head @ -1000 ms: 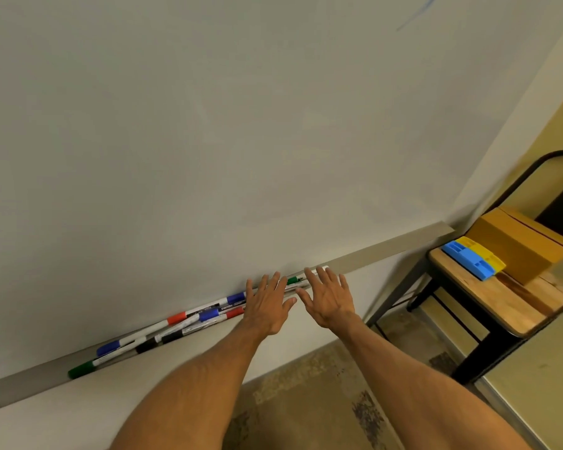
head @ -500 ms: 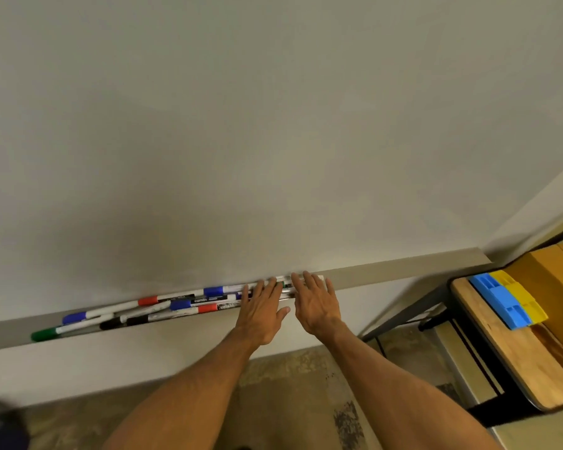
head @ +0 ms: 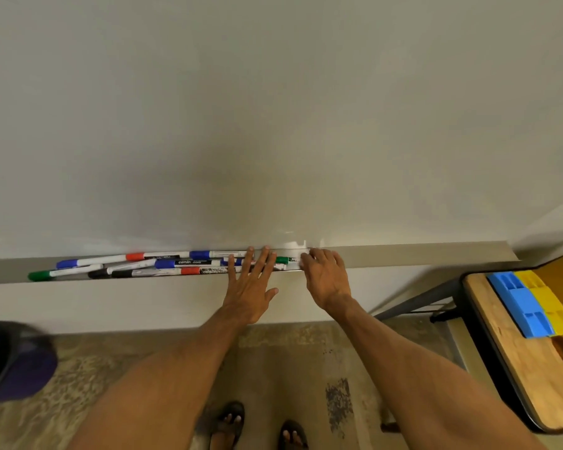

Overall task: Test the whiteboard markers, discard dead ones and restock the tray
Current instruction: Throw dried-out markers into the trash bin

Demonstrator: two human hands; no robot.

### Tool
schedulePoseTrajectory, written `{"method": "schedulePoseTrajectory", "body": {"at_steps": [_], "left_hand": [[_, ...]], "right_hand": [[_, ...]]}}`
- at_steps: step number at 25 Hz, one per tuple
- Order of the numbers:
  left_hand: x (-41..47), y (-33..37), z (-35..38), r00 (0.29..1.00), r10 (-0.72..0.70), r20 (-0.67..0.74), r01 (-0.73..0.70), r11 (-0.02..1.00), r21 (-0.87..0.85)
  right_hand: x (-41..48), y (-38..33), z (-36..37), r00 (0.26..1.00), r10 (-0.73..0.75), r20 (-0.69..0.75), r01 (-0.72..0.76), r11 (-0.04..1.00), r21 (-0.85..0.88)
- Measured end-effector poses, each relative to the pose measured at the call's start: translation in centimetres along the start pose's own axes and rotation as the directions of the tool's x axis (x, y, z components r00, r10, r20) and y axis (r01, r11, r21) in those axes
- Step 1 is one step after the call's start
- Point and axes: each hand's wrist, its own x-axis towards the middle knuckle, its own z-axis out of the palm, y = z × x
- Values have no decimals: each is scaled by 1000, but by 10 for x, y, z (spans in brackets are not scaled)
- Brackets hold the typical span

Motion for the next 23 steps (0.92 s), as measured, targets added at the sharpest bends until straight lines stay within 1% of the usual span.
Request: {"method": "schedulePoseTrajectory", "body": {"at_steps": [4, 7, 9, 11, 13, 16, 19, 21, 23], "left_hand": [[1, 6, -6, 999, -28, 39, 29, 999, -21], [2, 9, -20, 1000, -9, 15, 11, 997, -81], [5, 13, -31, 999, -11, -49, 2, 985, -172], [7, 16, -43, 989, -26, -146, -5, 978, -209], [7, 17, -54, 974, -27, -227, -12, 985, -172], [4, 13, -70, 956, 5, -295, -28, 997, -71], [2, 10, -89, 934, 80, -348, -123, 987, -103], [2, 6, -103, 909, 113, -400, -178, 976, -128], [2, 0, -116, 893, 134, -430, -178, 982, -62]], "right_hand": [[10, 9, -9, 999, -18, 29, 19, 1000, -25], [10, 17, -20, 1000, -20, -21, 20, 1000, -20], [9, 16, -29, 996, -52, -69, 52, 999, 4], [8, 11, -36, 985, -115, -129, 119, 992, 30], [7, 6, -41, 965, -175, -196, 186, 982, 39], [8, -3, -55, 931, -253, -264, 270, 962, 29], [17, -20, -70, 895, -375, -240, 377, 925, -42], [24, -32, -82, 887, -416, -202, 424, 906, -4], [29, -42, -97, 892, -433, -131, 439, 899, 15]]}}
